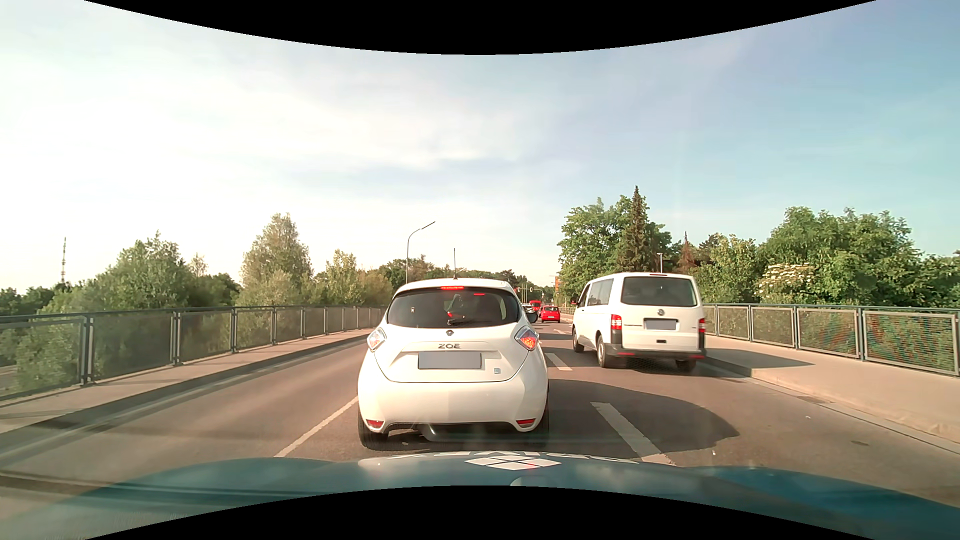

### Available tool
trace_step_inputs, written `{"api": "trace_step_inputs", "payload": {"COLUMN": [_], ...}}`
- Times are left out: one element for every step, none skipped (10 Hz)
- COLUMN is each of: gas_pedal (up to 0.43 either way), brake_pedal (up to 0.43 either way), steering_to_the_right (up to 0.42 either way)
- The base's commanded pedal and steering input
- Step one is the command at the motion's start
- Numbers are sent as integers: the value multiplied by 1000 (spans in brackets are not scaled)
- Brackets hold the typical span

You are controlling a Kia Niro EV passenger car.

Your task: Follow the waypoints while adhering to traffic rules and regulations

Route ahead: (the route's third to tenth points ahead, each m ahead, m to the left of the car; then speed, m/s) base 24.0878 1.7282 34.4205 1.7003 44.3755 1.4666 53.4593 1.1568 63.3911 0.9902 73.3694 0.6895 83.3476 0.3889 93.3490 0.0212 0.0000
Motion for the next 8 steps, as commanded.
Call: {"api": "trace_step_inputs", "payload": {"gas_pedal": [0,0,0,0,0,0,0,0], "brake_pedal": [299,299,299,299,299,299,299,299], "steering_to_the_right": [-2,-2,-2,-2,-1,-2,-1,-2]}}
